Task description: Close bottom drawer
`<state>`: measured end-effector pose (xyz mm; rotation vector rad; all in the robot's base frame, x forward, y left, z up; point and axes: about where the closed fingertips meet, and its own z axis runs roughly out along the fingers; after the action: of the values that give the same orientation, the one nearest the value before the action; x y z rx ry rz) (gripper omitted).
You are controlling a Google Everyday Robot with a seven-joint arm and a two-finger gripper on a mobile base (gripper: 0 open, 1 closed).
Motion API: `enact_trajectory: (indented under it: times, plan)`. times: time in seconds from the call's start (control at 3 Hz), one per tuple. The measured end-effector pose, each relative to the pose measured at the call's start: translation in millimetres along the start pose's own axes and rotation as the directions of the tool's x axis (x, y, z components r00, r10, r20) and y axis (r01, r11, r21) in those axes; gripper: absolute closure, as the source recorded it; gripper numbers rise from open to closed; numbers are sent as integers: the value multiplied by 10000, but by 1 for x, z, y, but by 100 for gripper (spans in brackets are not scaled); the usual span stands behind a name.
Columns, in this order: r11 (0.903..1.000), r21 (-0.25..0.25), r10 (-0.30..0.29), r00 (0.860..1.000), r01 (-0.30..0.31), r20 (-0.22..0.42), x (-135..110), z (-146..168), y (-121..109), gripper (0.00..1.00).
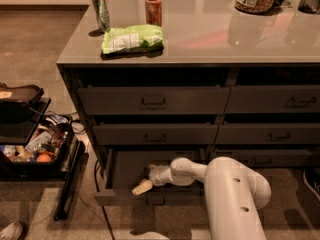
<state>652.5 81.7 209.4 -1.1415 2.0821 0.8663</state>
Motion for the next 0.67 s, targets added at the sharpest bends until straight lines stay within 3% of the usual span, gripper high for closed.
enact_trajectory:
  times: [0.33,0.67]
  plan:
    - [10000,0,1,10000,-1,-1,0,0,0,0]
    - [9987,25,507,9984,-507,-234,20,6,9,0]
